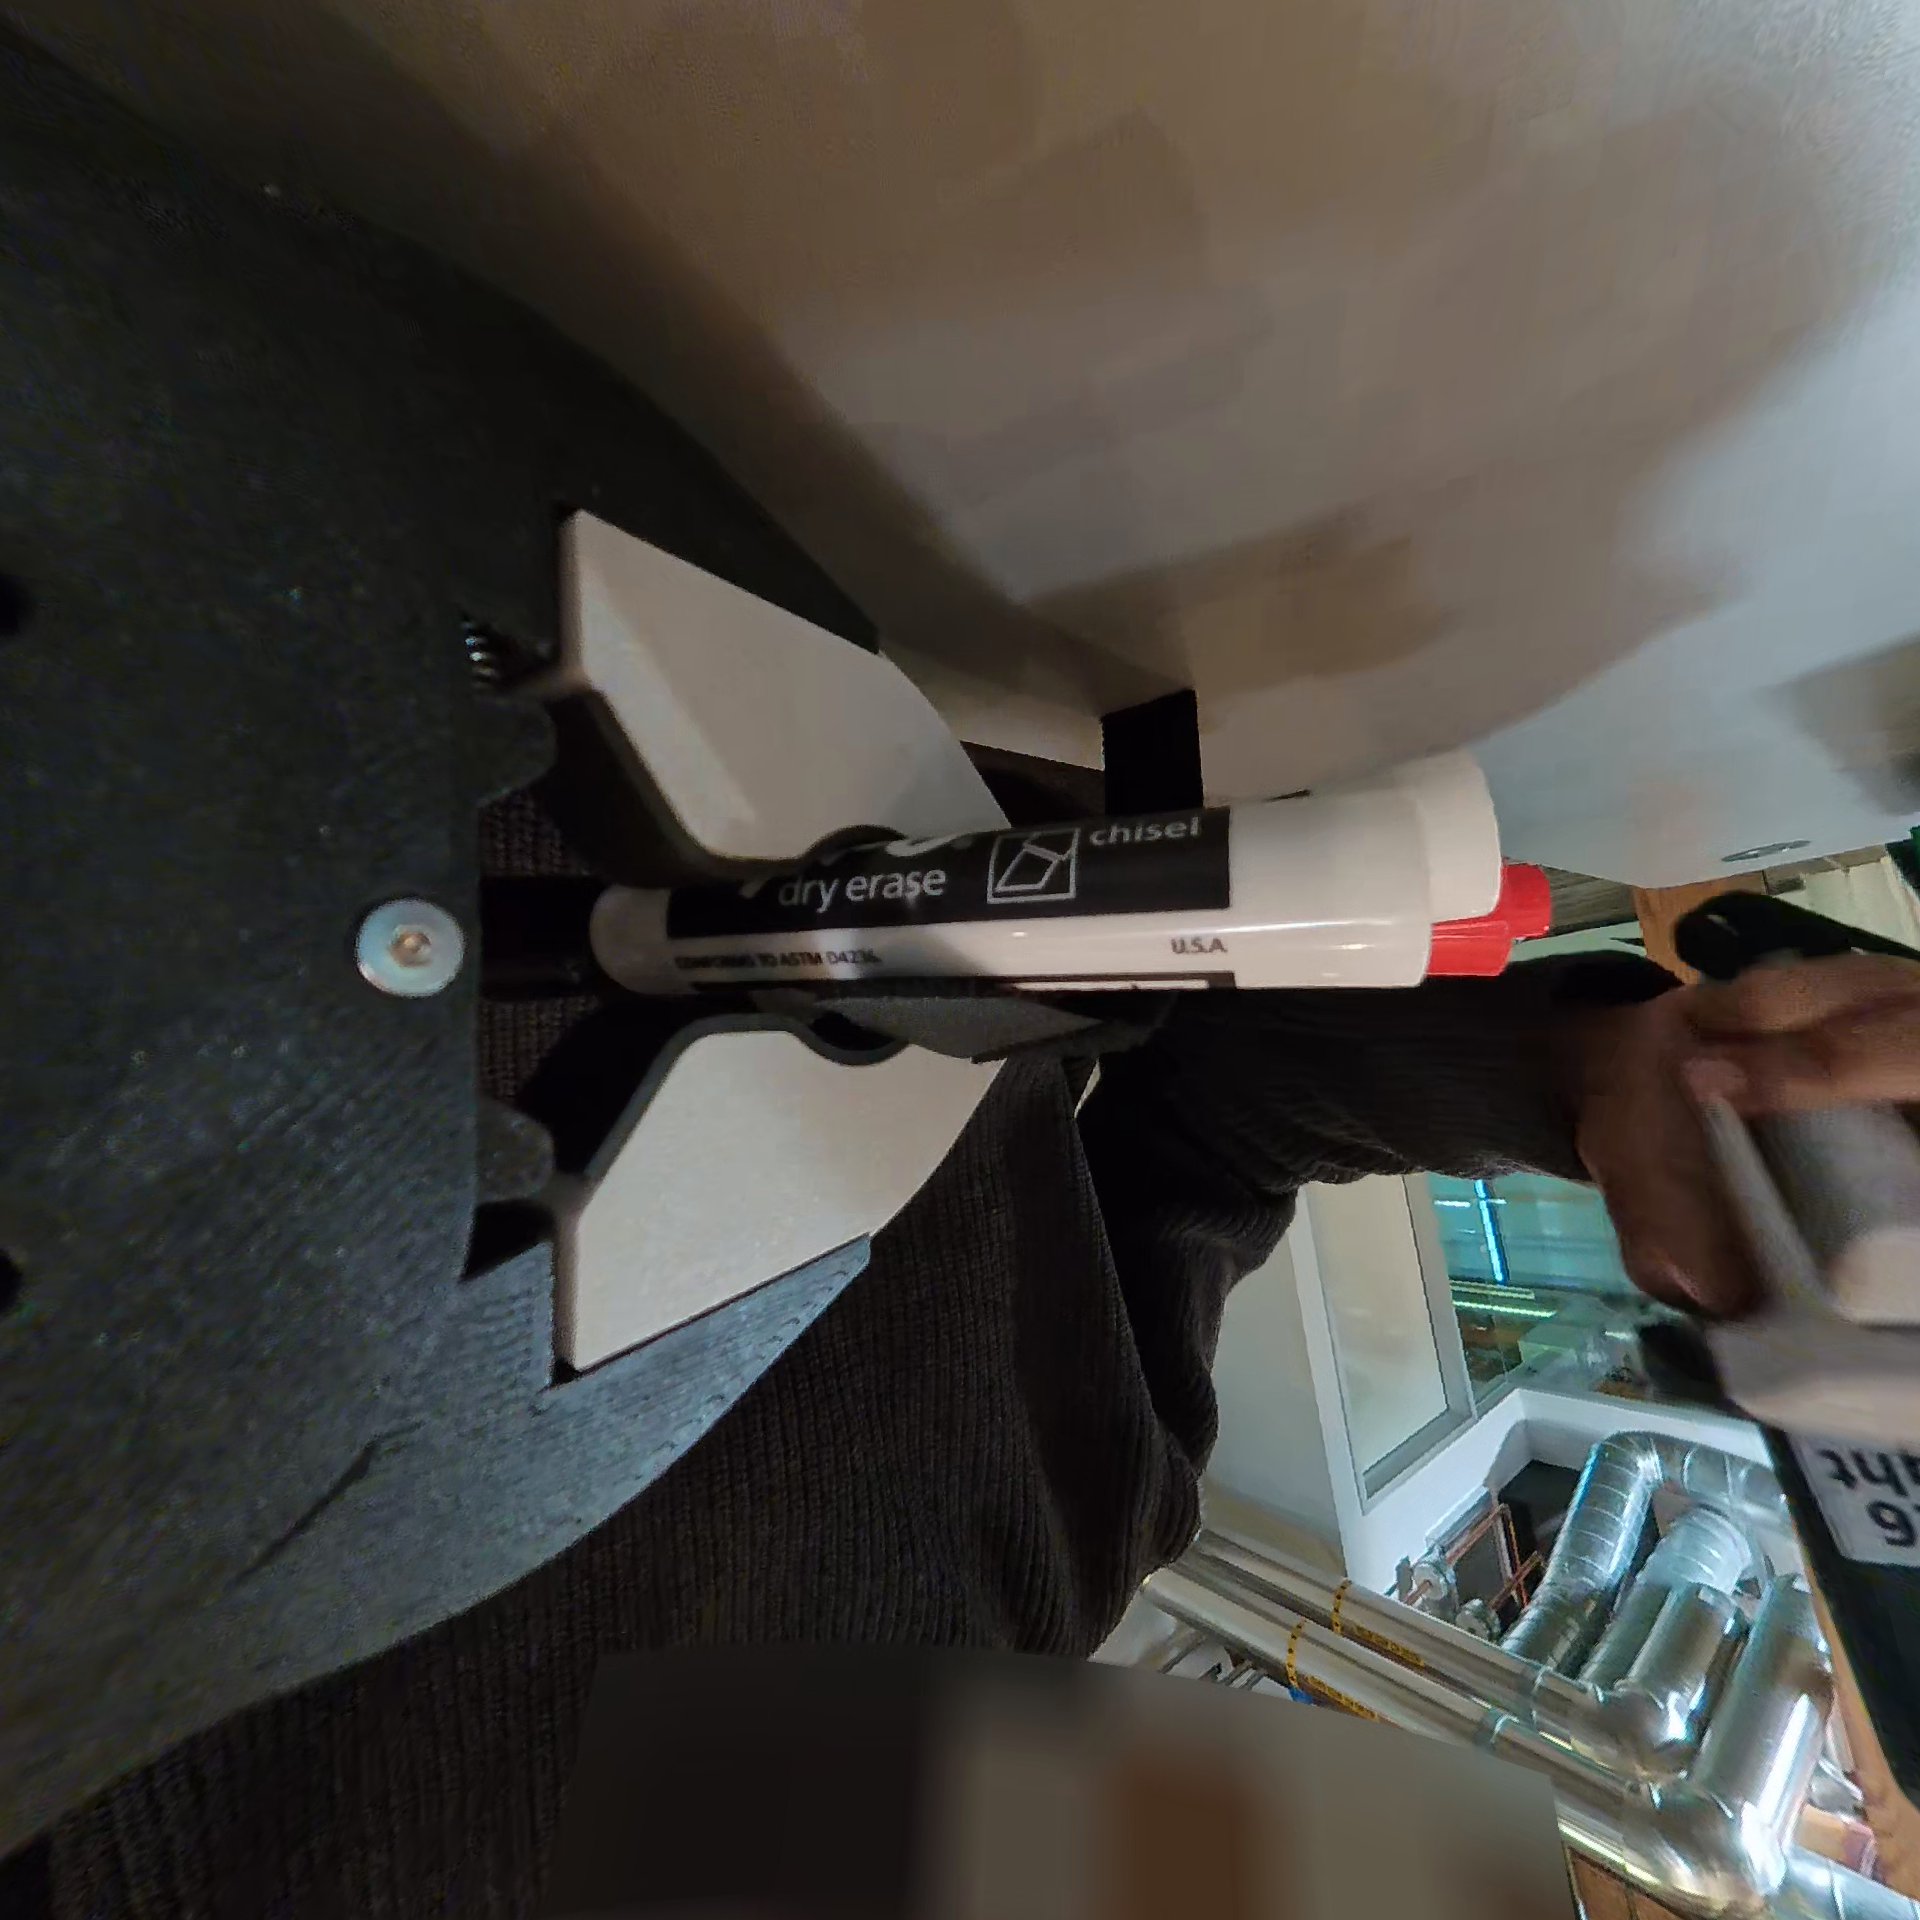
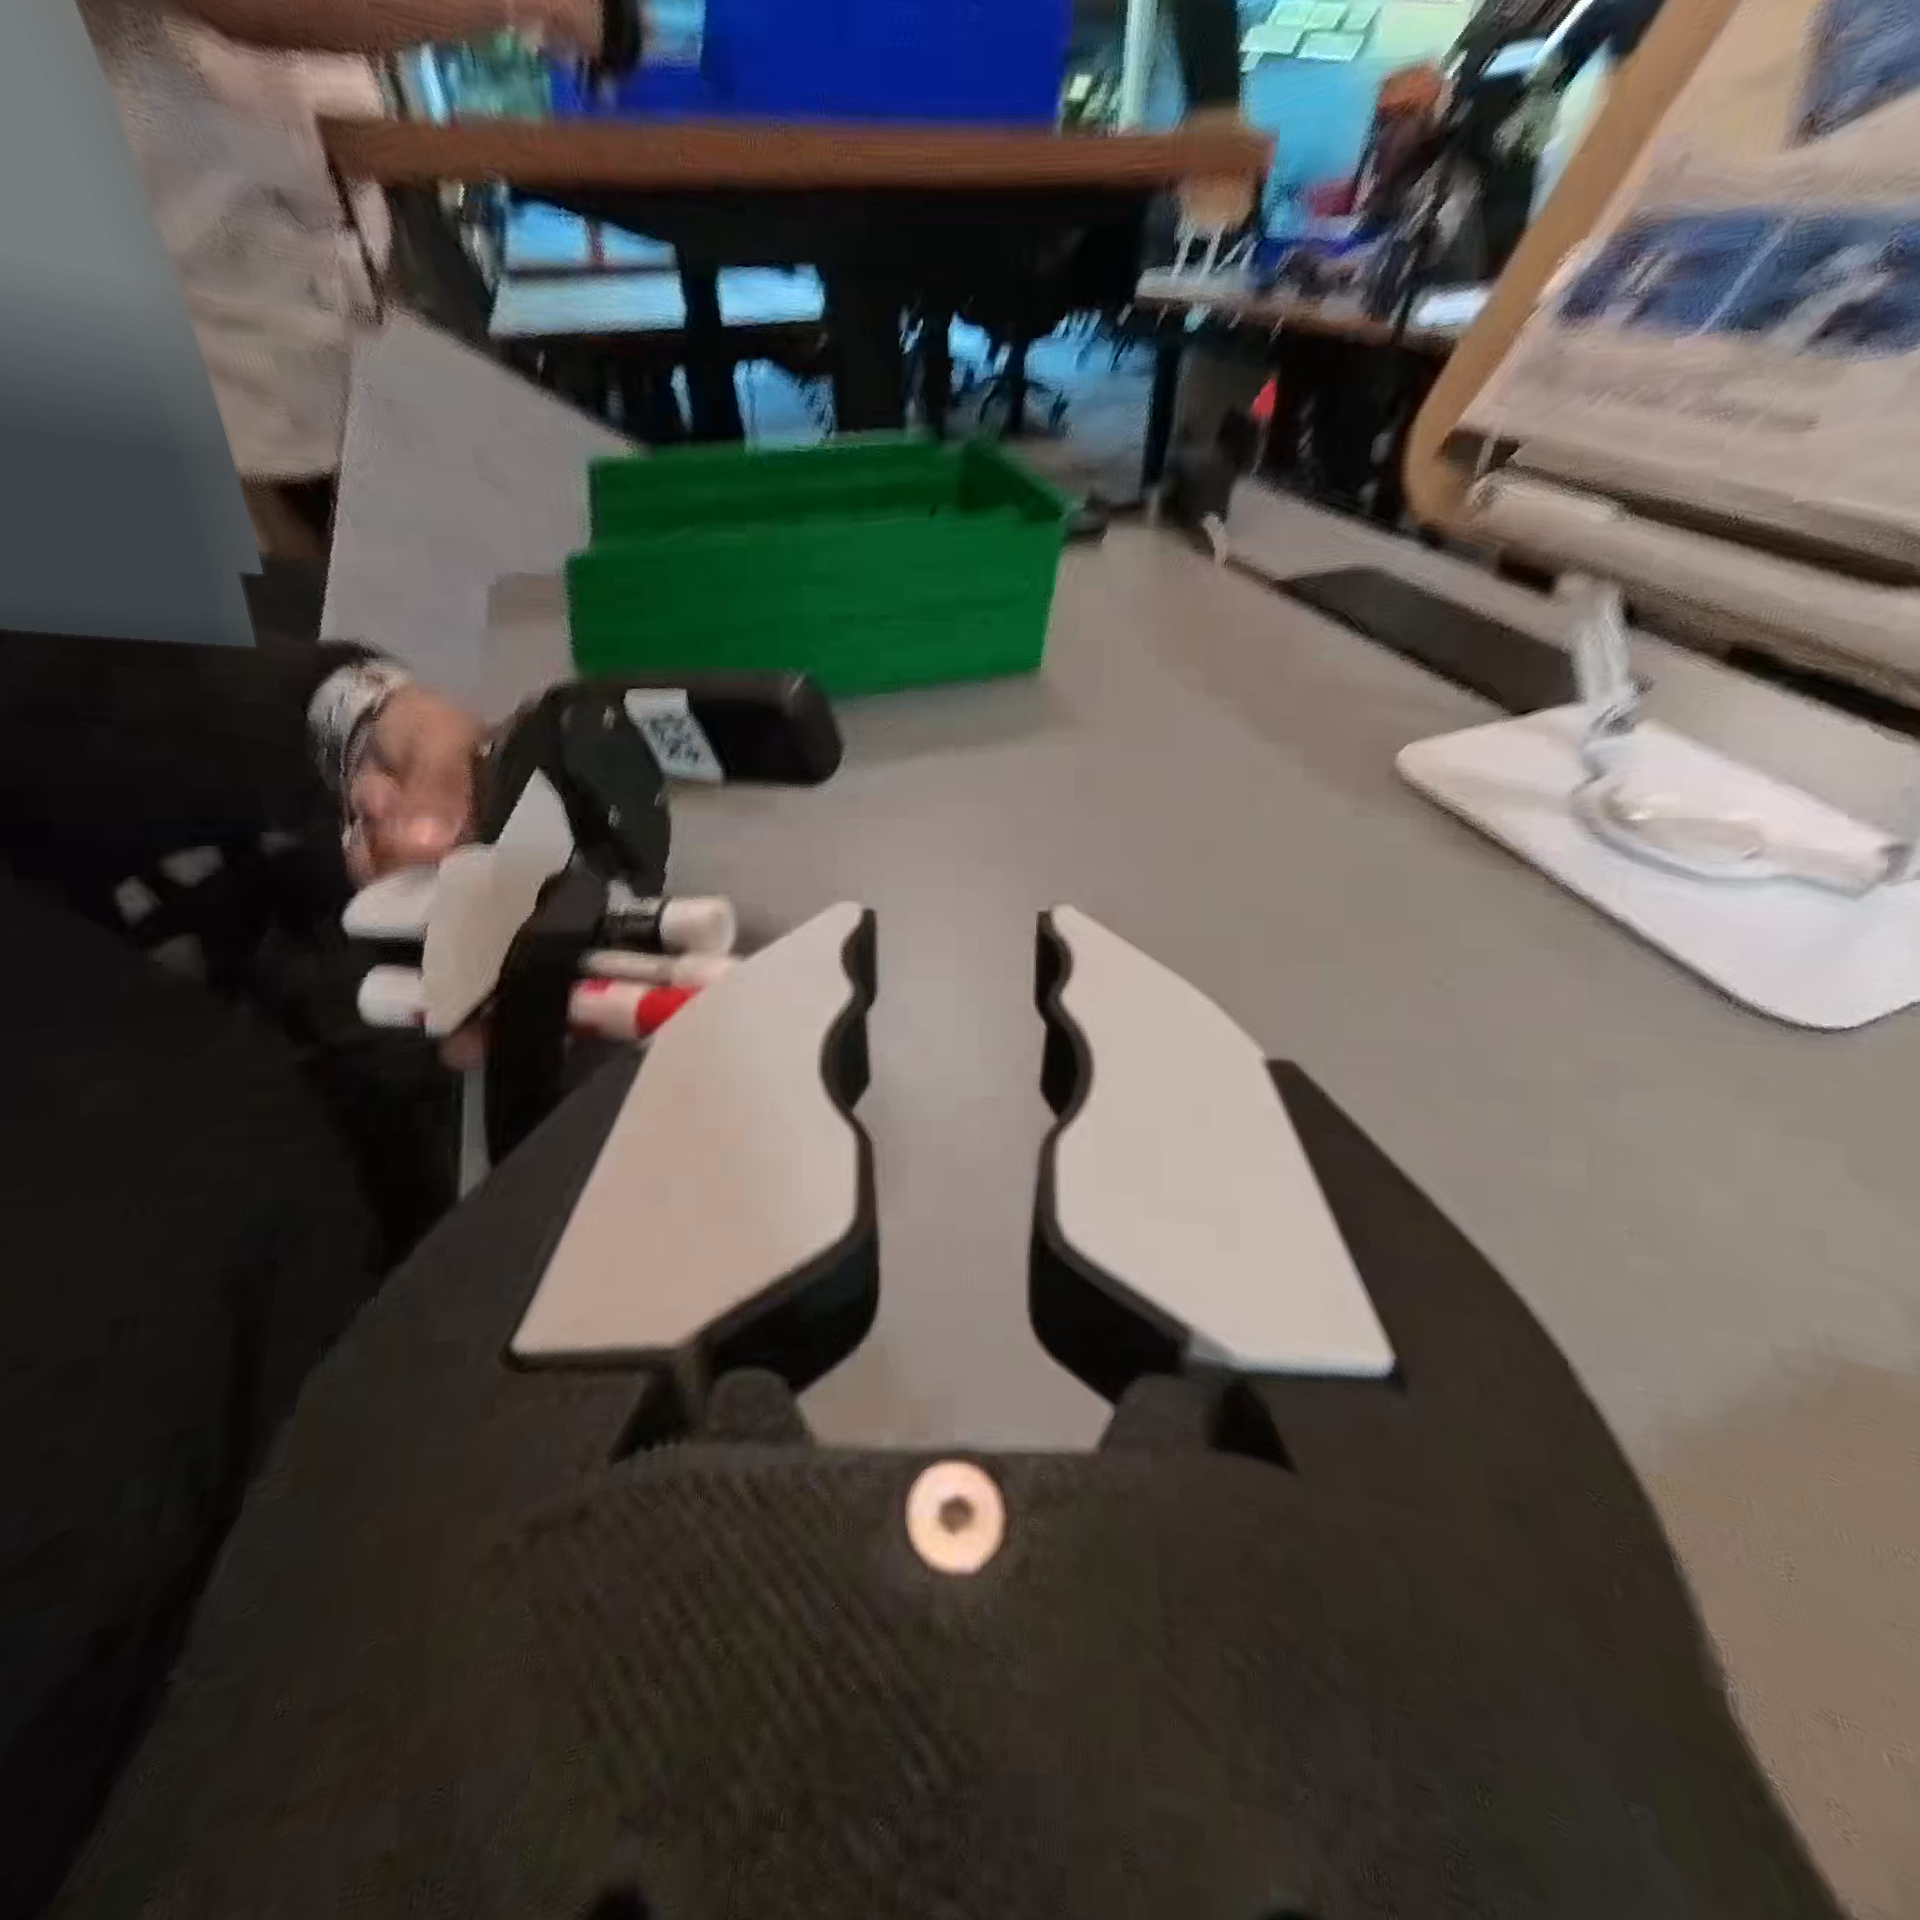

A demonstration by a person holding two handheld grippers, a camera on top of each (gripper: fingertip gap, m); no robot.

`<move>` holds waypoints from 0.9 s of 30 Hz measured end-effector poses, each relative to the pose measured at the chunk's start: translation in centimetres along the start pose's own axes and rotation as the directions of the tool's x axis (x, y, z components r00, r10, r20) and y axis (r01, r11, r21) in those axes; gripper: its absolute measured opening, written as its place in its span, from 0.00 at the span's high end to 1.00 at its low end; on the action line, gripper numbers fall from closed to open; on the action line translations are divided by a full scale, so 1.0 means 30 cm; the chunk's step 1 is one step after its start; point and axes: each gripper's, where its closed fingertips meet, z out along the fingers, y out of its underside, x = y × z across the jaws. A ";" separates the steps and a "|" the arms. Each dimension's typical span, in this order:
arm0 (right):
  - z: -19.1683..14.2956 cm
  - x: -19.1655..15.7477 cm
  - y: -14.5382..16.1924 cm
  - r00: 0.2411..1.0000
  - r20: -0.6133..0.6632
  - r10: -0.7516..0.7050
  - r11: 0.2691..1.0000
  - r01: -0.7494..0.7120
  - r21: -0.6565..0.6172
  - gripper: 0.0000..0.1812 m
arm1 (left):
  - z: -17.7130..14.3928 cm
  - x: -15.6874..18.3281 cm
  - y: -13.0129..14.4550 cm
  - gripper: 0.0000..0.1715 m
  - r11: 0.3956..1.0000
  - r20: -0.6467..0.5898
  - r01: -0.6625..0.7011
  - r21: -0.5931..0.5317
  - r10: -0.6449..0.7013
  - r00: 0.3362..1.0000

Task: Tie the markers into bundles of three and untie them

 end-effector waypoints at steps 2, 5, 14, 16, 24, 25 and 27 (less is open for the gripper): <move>0.023 -0.080 0.087 0.995 0.100 0.017 0.990 -0.002 -0.142 0.83 | -0.003 -0.001 -0.003 0.88 1.000 0.000 0.003 0.007 -0.003 1.000; 0.068 -0.202 0.179 0.979 0.183 0.094 0.964 -0.044 -0.261 0.80 | -0.007 -0.001 -0.009 0.88 1.000 -0.004 0.008 0.017 -0.008 1.000; 0.110 -0.395 0.366 0.973 0.137 0.188 0.869 -0.099 -0.484 0.78 | -0.007 -0.002 -0.011 0.88 0.999 -0.009 0.026 0.024 -0.026 1.000; 0.117 -0.397 0.391 0.977 0.129 0.172 0.855 -0.083 -0.513 0.79 | -0.006 -0.003 -0.016 0.88 0.999 -0.013 0.032 0.027 -0.031 0.999; 0.138 -0.351 0.322 0.987 0.072 0.142 0.900 -0.099 -0.425 0.88 | -0.006 0.009 -0.030 0.88 0.998 -0.030 0.029 0.047 -0.028 0.999; 0.141 -0.345 0.309 0.987 0.062 0.148 0.906 -0.110 -0.410 0.88 | -0.003 0.008 -0.027 0.88 0.999 -0.026 0.029 0.044 -0.027 0.999; 0.147 -0.342 0.294 0.985 0.058 0.161 0.910 -0.125 -0.396 0.88 | 0.002 0.009 -0.023 0.88 0.999 -0.025 0.026 0.040 -0.025 0.999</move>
